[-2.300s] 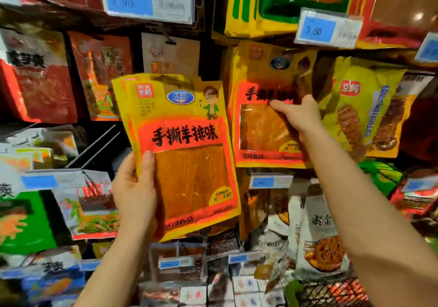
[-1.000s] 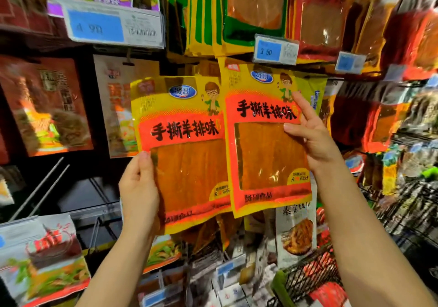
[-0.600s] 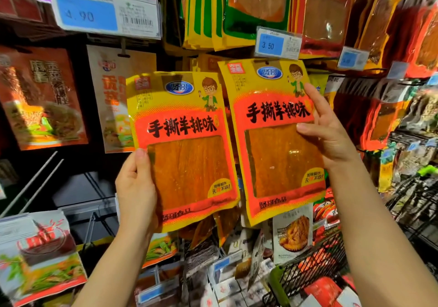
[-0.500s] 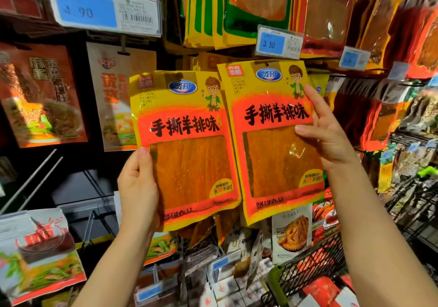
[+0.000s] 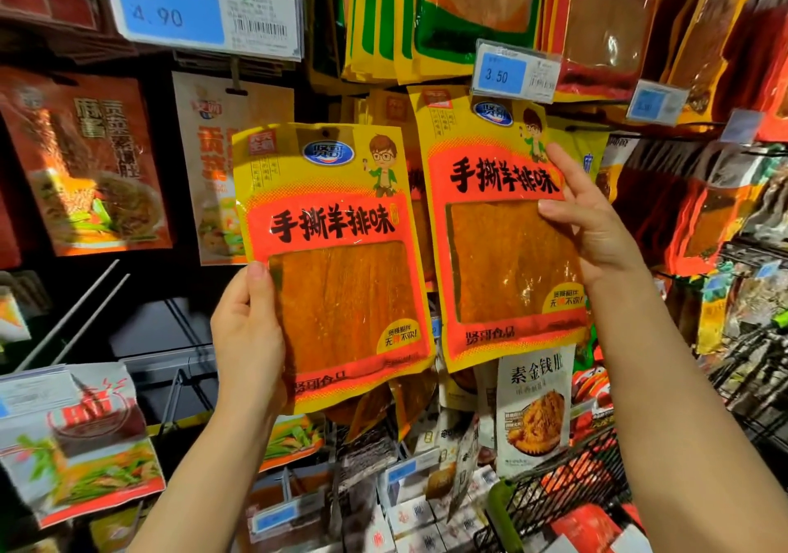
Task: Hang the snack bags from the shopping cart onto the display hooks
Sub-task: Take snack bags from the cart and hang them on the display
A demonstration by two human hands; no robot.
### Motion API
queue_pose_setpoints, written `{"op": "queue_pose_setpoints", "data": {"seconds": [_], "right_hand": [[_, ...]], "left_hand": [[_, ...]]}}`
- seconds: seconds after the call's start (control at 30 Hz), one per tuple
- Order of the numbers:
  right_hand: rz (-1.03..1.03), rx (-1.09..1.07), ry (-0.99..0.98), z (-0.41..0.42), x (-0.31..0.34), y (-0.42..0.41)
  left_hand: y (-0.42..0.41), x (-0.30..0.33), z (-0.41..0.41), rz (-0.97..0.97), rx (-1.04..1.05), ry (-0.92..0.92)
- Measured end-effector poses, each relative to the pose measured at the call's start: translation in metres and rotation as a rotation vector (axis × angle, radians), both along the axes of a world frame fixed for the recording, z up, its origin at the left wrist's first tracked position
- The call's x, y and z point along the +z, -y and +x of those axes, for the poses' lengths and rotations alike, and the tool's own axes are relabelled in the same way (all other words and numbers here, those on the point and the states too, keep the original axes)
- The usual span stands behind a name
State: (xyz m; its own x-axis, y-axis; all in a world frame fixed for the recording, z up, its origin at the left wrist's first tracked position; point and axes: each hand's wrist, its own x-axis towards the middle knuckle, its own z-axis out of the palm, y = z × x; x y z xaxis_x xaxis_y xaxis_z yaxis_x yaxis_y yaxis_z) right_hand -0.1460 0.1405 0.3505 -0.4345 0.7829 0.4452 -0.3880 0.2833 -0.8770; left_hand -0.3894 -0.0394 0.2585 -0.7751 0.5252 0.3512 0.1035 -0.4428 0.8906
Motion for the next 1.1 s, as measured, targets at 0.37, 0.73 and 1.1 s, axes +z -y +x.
{"op": "queue_pose_setpoints", "data": {"seconds": [0.37, 0.73, 1.1], "right_hand": [[-0.113, -0.010, 0.192, 0.014, 0.014, -0.010], [-0.119, -0.263, 0.301, -0.046, 0.020, -0.025], [0.132, -0.682, 0.589, -0.100, -0.018, -0.065]], "left_hand": [[-0.004, -0.001, 0.004, 0.009, -0.012, 0.015], [0.004, -0.009, -0.009, 0.056, 0.176, -0.094], [0.021, -0.011, -0.026, 0.105, 0.192, -0.028]]}}
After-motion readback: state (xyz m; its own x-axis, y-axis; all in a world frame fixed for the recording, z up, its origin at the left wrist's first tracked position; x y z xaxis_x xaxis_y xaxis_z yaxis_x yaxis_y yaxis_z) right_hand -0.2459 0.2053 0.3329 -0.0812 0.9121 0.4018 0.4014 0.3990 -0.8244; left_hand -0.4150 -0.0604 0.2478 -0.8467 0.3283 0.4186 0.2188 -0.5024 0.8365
